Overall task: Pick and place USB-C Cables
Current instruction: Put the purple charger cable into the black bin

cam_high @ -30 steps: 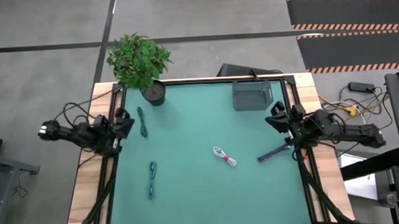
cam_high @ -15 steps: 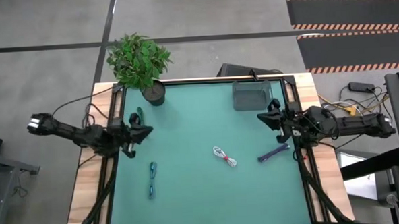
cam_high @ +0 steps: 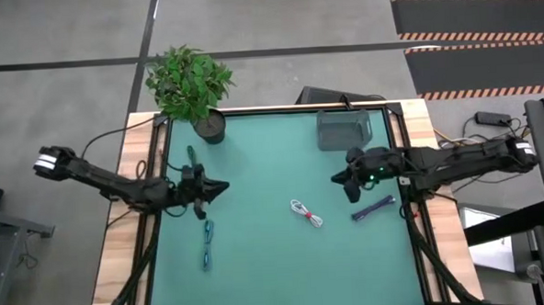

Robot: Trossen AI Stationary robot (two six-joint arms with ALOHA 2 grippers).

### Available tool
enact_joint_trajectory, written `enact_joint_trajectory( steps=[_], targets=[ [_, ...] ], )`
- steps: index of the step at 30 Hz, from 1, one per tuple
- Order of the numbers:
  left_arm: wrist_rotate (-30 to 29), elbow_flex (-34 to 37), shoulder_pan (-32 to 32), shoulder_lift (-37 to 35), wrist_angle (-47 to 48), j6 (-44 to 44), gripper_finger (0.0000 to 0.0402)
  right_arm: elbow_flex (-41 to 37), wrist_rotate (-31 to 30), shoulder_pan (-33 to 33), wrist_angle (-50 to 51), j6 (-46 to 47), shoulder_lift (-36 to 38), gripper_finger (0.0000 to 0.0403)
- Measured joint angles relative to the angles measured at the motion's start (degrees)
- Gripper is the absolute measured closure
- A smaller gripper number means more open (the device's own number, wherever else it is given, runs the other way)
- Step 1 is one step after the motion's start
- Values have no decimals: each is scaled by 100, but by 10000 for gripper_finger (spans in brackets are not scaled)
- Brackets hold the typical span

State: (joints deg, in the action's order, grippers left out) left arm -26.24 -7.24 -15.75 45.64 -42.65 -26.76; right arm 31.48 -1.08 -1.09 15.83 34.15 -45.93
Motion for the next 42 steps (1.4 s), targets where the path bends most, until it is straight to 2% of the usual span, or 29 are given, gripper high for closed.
enact_joint_trajectory(
  steps=[6,12,15,23,31,35,42],
  targets=[
    [78,-281,-6,758,-37,-149,402,719,63,557,1411,536,-946,394],
    [227,-606,-13,1282,-40,-143,402,1407,857,1100,2626,589,-1743,394],
    [312,-692,-14,1421,-43,-142,402,1603,1016,1465,2989,400,-1978,394],
    [337,-774,-15,1491,-40,-145,402,1667,1015,2455,4355,-493,-2222,394],
    [339,-789,-11,1334,-58,-141,402,1618,354,2580,4633,-1228,-2183,390],
    [339,-789,-11,1312,-59,-141,402,1614,81,2583,4622,-1284,-2253,362],
    [340,-787,-11,1313,-50,-135,402,1609,-158,2571,4624,-1322,-2591,270]
  ],
)
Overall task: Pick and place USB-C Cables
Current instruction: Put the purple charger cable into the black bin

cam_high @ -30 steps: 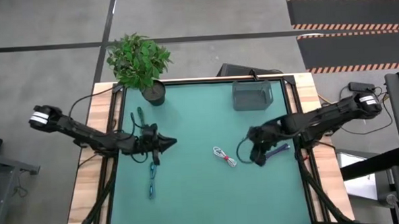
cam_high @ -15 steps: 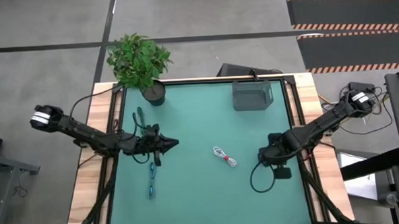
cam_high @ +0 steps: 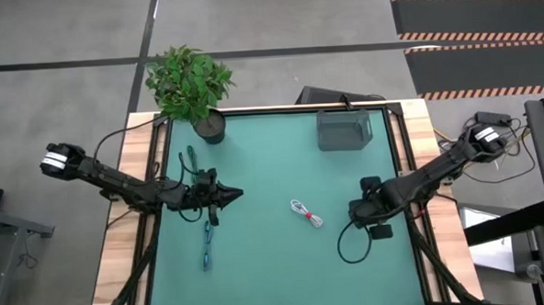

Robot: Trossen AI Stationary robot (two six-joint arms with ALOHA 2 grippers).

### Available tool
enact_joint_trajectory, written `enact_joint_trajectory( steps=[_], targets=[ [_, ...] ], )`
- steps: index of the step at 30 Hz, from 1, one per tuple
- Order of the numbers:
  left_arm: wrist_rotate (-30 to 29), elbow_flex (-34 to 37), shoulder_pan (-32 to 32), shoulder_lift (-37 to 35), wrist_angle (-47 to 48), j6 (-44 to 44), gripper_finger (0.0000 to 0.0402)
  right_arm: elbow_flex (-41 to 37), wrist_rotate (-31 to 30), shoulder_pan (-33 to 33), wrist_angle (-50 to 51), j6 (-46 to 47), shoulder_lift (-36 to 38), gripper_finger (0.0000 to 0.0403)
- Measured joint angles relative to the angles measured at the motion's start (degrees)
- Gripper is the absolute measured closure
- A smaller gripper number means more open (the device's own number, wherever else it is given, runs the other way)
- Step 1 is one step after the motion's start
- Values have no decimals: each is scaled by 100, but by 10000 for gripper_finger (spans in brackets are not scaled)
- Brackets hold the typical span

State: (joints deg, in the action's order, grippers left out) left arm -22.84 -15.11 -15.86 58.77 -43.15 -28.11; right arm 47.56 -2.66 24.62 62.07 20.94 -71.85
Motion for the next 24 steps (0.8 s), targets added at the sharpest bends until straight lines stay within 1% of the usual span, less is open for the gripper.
enact_joint_trajectory(
  steps=[5,9,18,24],
  targets=[
    [1,2,0,-5,-4,1,402,-68,-10,-2,-45,-104,-443,226],
    [1,4,0,-5,-6,1,402,-100,-6,-2,-112,-123,-804,212],
    [3,7,0,-5,-2,8,402,-137,-1,-15,-154,-147,-1477,224],
    [3,9,0,-7,-1,8,402,-133,9,-15,-254,-180,-1697,240]
  ],
)
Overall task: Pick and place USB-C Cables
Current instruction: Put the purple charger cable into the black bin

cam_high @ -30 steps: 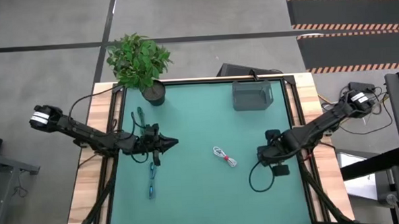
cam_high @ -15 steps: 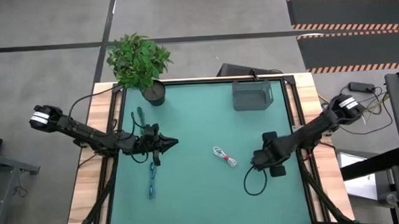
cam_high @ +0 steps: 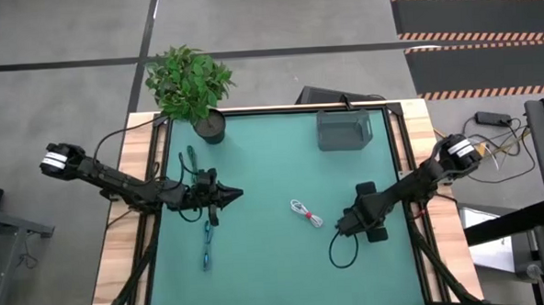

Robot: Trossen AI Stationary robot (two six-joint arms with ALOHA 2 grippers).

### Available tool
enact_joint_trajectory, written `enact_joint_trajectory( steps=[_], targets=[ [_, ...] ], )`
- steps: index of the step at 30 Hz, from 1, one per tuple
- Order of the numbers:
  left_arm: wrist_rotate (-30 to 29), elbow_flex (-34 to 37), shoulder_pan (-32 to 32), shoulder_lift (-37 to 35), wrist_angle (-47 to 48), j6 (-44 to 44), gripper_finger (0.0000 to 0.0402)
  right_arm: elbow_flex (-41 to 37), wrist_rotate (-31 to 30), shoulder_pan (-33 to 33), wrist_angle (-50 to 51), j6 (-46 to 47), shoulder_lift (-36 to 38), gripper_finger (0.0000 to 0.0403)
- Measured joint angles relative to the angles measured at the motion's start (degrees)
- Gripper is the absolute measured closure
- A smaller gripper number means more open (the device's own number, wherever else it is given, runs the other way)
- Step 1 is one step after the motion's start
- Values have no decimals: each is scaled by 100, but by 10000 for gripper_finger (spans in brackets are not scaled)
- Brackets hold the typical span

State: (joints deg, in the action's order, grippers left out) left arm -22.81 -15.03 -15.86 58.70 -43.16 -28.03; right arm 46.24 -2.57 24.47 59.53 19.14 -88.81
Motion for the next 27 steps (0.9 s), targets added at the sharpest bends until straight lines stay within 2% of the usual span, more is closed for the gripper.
enact_joint_trajectory(
  steps=[7,17,27],
  targets=[
    [0,1,0,1,4,20,402,-13,49,0,-84,-48,35,284],
    [0,4,0,1,2,197,402,-24,-17,0,-162,-31,127,378],
    [0,7,2,-1,-2,289,402,221,-96,-2,-139,89,413,384]
  ],
)
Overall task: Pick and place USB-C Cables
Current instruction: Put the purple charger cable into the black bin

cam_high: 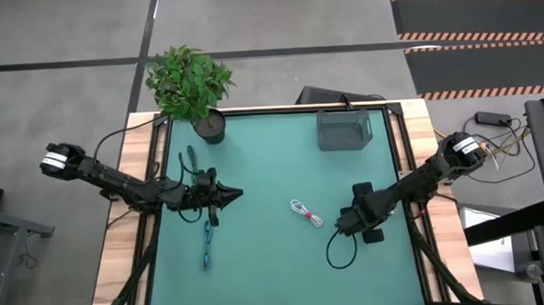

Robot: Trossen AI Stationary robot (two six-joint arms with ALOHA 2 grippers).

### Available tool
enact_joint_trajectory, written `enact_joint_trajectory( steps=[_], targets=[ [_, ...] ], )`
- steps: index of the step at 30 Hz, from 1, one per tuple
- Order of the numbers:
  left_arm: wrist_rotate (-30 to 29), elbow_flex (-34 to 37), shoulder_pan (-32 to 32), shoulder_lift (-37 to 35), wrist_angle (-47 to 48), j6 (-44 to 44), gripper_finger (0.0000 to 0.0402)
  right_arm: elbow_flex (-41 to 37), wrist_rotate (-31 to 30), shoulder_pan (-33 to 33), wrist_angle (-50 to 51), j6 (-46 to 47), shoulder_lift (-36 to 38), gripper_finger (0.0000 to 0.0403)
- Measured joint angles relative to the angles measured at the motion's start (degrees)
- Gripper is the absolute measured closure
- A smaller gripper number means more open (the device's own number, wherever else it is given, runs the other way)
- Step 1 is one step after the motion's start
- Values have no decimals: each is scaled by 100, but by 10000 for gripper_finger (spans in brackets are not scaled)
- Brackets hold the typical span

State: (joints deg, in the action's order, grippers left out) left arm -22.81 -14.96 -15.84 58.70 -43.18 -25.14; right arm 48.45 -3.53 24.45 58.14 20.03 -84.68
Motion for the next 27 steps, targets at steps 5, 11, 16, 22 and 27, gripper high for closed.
enact_joint_trajectory(
  steps=[5,11,16,22,27],
  targets=[
    [-2,-46,4,-147,-32,327,402,429,-19,-82,39,142,255,384],
    [-66,-46,9,-491,-48,758,402,1317,-96,-413,246,-45,300,384],
    [-84,-46,9,-795,-55,834,402,2198,-109,-853,582,-335,124,384],
    [-137,-46,9,-1139,-487,1433,402,3292,-112,-1492,1120,-924,-370,383],
    [-137,-11,9,-1241,-479,1508,402,4244,-115,-2045,1862,-1590,-954,381]
  ],
)
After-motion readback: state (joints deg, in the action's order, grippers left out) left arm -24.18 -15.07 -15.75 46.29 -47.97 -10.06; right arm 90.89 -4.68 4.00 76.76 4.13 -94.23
